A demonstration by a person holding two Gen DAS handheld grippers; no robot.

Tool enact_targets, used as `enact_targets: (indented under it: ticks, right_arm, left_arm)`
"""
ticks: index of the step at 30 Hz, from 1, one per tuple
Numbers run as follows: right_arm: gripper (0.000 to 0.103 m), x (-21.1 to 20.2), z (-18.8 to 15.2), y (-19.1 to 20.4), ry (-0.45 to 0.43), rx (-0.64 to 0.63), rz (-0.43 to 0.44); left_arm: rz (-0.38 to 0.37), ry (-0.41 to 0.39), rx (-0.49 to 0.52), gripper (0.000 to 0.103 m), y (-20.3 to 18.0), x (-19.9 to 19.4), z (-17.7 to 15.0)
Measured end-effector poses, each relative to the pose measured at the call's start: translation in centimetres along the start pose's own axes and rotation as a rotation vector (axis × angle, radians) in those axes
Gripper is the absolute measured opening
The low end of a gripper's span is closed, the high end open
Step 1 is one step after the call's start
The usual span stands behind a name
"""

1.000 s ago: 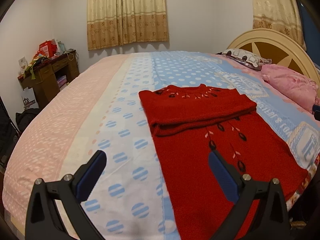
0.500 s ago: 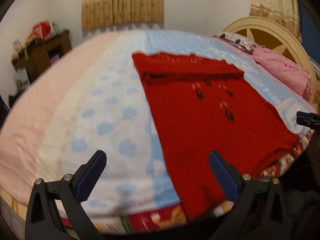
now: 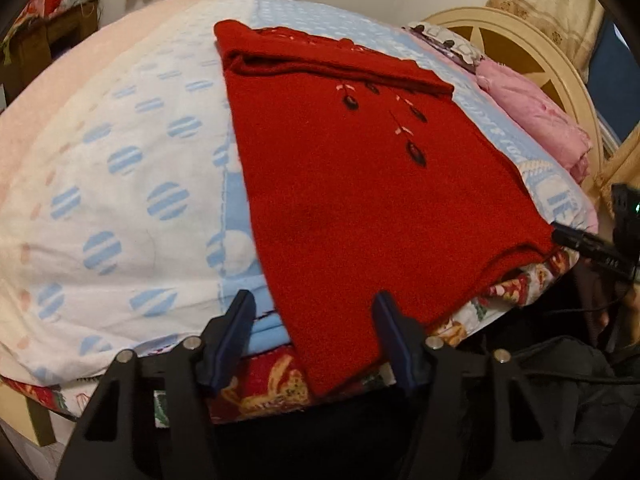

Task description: Fold small clothes

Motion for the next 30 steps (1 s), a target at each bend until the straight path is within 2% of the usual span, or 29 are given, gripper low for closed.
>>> enact_targets:
  ticks: [1, 5, 8, 10, 12, 15, 19, 21, 23, 24, 25, 26, 27, 30]
  right_arm:
    - [0.06, 0.1, -0.1, 0.0, 0.001, 0.004, 0.004]
    - [0.057, 0.1, -0.2, -0.3, 0.005, 0.027, 0.021]
    - [0.046, 0.0, -0.3, -0.3, 0.012, 0.039, 0.042]
    - [0.043, -0.1, -0.4, -0.2, 0.017, 0.048, 0.056]
    - [0.042, -0.3, -0.6, -0.3, 0.015, 0.05, 0.06]
    - [0.042, -0.5, -0.7, -0.5, 0.016, 0.073, 0.083]
    - [0.042, -0.6, -0.7, -0.8, 0.011, 0.09, 0.089]
    - [0.042, -0.6, -0.6, -1.1, 0.006, 0.119, 0.112]
    - [0.036, -0.5, -0.6, -1.3, 0.0, 0.142, 0.132]
    - [0.025, -0.5, -0.7, -1.4, 0.0, 0.148, 0.134]
    - [0.02, -0.4, -0.7, -1.4, -0.001, 0.15, 0.134]
    - [0.02, -0.4, -0.7, -1.5, -0.003, 0.156, 0.14]
    - [0.018, -0.4, -0.7, -1.5, -0.005, 0.164, 0.15]
    - [0.016, -0.4, -0.7, -1.7, -0.01, 0.178, 0.162]
  left_arm:
    - [-0.004, -0.001, -0.003, 0.063, 0.0, -0.1, 0.0]
    - [-0.013, 0.003, -0.008, 0.063, 0.0, -0.2, -0.3]
    - [-0.031, 0.006, -0.003, 0.062, -0.2, -0.5, -0.3]
    - [-0.041, 0.014, 0.011, 0.047, -0.4, -0.5, -0.4]
    - [-0.038, 0.013, 0.017, 0.044, -0.5, -0.7, -0.4]
    - [-0.043, 0.02, 0.013, 0.044, -0.4, -0.6, -0.4]
    - [-0.053, 0.025, -0.01, 0.055, -0.2, -0.4, -0.3]
    - [-0.062, 0.019, -0.01, 0.056, -0.3, -0.4, -0.3]
    - [-0.074, 0.015, -0.006, 0.053, -0.4, -0.4, -0.3]
    - [-0.087, 0.012, -0.003, 0.048, -0.5, -0.5, -0.3]
    - [-0.098, 0.011, -0.002, 0.031, -0.6, -0.5, -0.3]
    - [-0.106, 0.016, -0.004, 0.023, -0.6, -0.5, -0.3]
    - [-0.109, 0.021, -0.009, 0.018, -0.5, -0.4, -0.3]
    - [-0.121, 0.018, -0.02, 0.018, -0.3, -0.5, -0.3]
Point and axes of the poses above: each gripper's, at about its wrist camera, not at the fingertips, and x roughly the way its jaws point, y to its left, z to its top, the point moved 7 cm from there along x, roughly the way its jaws point, and after that the axes turned 2 degrees about -z, right-handed, at the moved point
